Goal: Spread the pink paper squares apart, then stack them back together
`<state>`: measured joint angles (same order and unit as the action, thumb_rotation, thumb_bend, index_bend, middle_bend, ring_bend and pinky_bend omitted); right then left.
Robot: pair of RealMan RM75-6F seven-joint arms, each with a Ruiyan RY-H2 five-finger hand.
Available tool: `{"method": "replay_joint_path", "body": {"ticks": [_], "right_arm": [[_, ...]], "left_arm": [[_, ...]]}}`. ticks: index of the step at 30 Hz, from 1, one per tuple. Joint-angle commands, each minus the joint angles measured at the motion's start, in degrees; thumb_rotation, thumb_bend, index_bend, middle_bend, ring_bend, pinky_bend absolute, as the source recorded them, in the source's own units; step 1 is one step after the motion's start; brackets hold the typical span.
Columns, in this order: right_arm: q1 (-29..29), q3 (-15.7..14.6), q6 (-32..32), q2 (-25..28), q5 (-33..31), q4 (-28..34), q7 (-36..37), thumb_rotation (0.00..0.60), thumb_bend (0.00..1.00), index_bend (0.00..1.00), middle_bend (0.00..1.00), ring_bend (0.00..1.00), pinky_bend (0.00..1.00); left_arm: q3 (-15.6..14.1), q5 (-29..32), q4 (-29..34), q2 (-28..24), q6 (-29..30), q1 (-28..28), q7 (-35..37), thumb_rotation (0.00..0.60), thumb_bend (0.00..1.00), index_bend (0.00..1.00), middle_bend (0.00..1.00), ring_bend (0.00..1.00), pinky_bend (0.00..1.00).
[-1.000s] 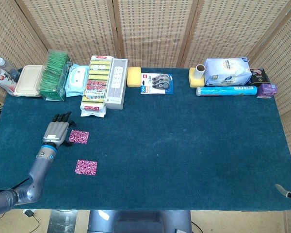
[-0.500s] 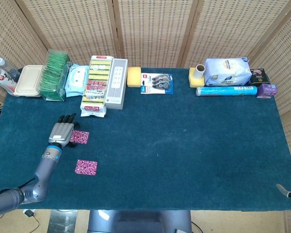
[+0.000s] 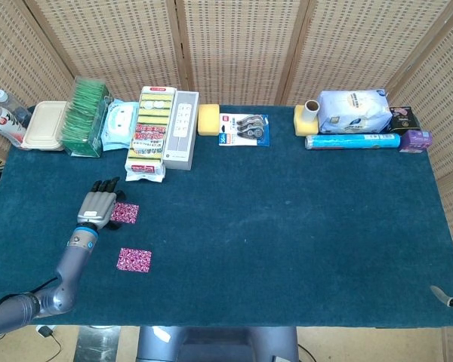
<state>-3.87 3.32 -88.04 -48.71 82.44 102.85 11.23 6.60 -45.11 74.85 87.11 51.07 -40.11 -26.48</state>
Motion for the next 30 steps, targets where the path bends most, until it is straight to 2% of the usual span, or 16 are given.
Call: {"method": "replay_joint_path", "body": {"ticks": [1, 18, 30], "right_arm": [[-0.1, 0.0, -0.2, 0.0, 0.1, 0.0, 0.0, 0.529, 0.0, 0.08, 0.0, 0.0, 0.0], [-0.1, 0.1, -0.3, -0.1, 0.1, -0.2, 0.2, 0.532, 0.0, 0.08, 0.0, 0.0, 0.0], [-0.1, 0.2, -0.5, -0.2, 0.2, -0.3, 0.5, 0.532, 0.0, 0.08, 0.0, 0.0, 0.0]], "left_arm": [[0.0, 0.1, -0.1, 0.1, 0.1, 0.0, -0.2, 0.6, 0.2, 0.29, 0.0, 0.0, 0.0], [-0.1, 2.5, -0.6, 1.0, -0.2, -0.6, -2.4, 0.6, 0.21, 0.3, 0.0, 0.0, 0.0], [-0.2, 3.2, -0.2, 1.6, 1.3, -0.6, -4.1, 0.6, 0.22, 0.39, 0.0, 0.0, 0.0]]}}
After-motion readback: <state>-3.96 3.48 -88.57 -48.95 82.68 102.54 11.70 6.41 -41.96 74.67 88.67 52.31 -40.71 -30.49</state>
